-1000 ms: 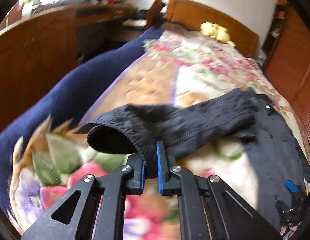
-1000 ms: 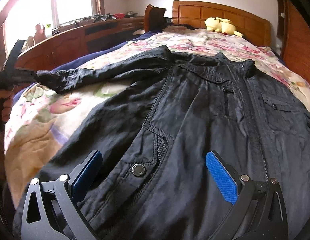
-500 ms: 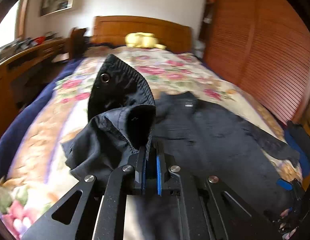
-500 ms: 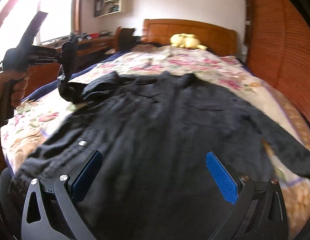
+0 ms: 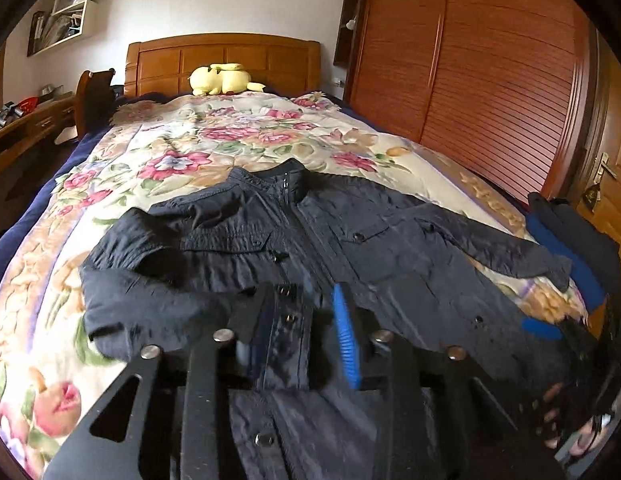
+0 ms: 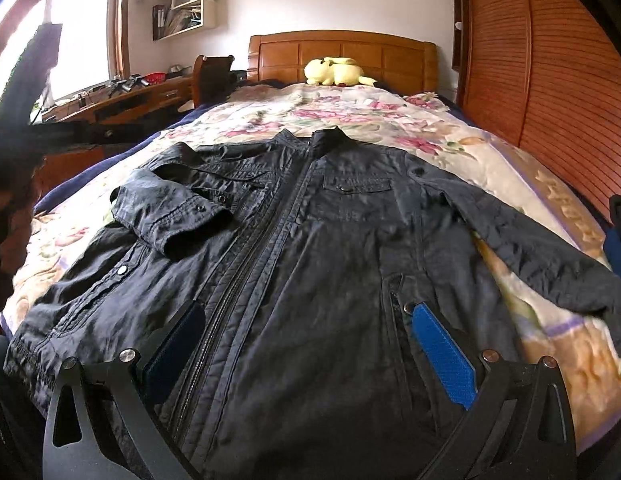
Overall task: Fold large clothes
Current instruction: 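Lift the sleeve with the left tool, fold it across the jacket body, release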
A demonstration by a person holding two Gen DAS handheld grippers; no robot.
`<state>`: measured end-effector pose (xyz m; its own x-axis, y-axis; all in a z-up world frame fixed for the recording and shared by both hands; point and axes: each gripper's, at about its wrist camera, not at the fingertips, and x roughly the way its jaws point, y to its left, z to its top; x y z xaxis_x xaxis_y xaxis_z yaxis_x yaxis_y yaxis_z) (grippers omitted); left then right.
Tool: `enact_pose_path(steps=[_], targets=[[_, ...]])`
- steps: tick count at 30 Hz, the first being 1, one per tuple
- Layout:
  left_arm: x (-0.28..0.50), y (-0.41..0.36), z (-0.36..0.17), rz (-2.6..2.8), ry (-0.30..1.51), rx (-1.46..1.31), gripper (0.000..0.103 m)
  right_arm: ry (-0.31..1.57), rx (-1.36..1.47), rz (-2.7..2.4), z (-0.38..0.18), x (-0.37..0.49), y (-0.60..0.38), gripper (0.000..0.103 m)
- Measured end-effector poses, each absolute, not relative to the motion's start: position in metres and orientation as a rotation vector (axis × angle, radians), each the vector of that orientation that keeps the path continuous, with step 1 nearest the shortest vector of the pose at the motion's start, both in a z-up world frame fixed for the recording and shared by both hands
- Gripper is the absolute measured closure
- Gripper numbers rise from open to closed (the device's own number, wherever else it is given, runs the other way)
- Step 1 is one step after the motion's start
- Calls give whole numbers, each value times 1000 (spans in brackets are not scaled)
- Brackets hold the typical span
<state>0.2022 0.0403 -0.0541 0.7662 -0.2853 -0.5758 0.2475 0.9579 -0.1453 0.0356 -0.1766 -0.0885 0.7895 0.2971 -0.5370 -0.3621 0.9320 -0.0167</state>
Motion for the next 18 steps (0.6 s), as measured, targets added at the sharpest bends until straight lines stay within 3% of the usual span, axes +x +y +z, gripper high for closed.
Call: enact_pose_path(steps=[5,7,10,18], targets=[[185,51,-63,-262,637,-56,58,561,-133,382,-82,50,-170,0],[176,61,-67,-249,632,-51,43,563,-139,400,-80,59,-163,0],[160,77,-74,-238,630,-75,34,567,-157,429,-78,76,-148,0],[120,108,-89,-156,633,-78,32,651,-202,513,-96,131,-98,4]])
